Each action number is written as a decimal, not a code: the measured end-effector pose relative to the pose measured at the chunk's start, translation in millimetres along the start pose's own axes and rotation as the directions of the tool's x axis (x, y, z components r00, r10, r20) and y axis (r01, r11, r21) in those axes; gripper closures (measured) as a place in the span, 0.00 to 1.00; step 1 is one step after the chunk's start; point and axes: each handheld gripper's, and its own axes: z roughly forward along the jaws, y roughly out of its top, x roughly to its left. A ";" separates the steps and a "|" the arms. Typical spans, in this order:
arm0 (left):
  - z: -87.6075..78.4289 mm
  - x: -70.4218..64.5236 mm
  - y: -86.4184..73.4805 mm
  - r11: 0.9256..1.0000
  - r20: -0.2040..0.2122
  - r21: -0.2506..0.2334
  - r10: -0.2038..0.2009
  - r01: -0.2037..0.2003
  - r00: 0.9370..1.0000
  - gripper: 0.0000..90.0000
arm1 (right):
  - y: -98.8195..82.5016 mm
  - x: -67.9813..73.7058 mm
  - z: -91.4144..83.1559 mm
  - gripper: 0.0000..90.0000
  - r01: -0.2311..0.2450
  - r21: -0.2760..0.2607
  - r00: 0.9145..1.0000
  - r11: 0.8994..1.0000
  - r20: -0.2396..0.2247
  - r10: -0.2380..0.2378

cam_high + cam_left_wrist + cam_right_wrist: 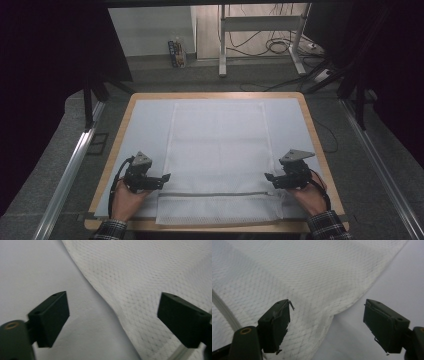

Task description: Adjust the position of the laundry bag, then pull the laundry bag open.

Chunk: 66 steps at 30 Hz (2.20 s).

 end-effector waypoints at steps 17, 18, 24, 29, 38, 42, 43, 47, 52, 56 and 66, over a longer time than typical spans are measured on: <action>-15.9 -6.9 -21.9 0.999 -0.026 -0.017 0.039 -0.039 0.999 0.04 | -11.6 10.5 -7.4 0.02 -0.025 -0.020 0.997 0.999 -0.073 0.023; -16.0 -7.2 -22.1 0.999 -0.028 -0.015 0.042 -0.042 0.999 0.04 | -12.0 10.8 -7.3 0.02 -0.024 -0.021 0.997 0.999 -0.072 0.022; -14.0 -8.6 -23.5 0.998 -0.029 -0.005 0.059 -0.059 0.998 0.04 | -14.3 14.5 -9.6 0.00 -0.056 -0.019 0.988 0.998 -0.145 0.053; -14.3 -10.0 -23.7 0.997 -0.031 -0.016 0.077 -0.078 0.997 0.04 | -15.5 17.8 -11.6 0.00 -0.039 -0.009 0.991 0.999 -0.130 0.038; -12.1 -9.2 -24.7 0.996 -0.029 -0.006 0.088 -0.088 0.996 0.04 | -22.3 28.1 -14.0 0.00 -0.037 0.024 0.993 0.999 -0.115 0.039; -12.8 -9.0 -25.1 0.996 -0.031 -0.013 0.086 -0.086 0.996 0.04 | -25.8 34.7 -16.5 0.00 -0.009 0.060 0.994 0.998 -0.105 0.016; -12.8 -8.9 -25.2 0.996 -0.030 -0.012 0.086 -0.087 0.996 0.04 | -27.3 36.6 -17.1 0.00 -0.007 0.072 0.994 0.997 -0.107 0.015; -12.3 -9.4 -25.4 0.996 -0.033 -0.004 0.091 -0.091 0.995 0.04 | -33.0 41.0 -18.4 0.04 -0.005 0.115 0.996 0.993 -0.091 0.016; -11.6 -9.9 -25.4 0.995 -0.032 -0.001 0.096 -0.096 0.995 0.04 | -39.8 43.6 -18.6 0.11 0.000 0.158 0.999 0.987 -0.035 0.006; -10.6 -10.8 -25.3 0.995 -0.030 0.004 0.103 -0.103 0.994 0.04 | -39.6 46.7 -16.7 0.14 -0.008 0.174 1.000 0.985 -0.006 0.009; -10.6 -12.9 -24.9 0.993 -0.038 0.010 0.122 -0.121 0.992 0.04 | -37.5 54.1 -20.3 0.35 -0.051 0.188 0.999 0.981 0.021 0.048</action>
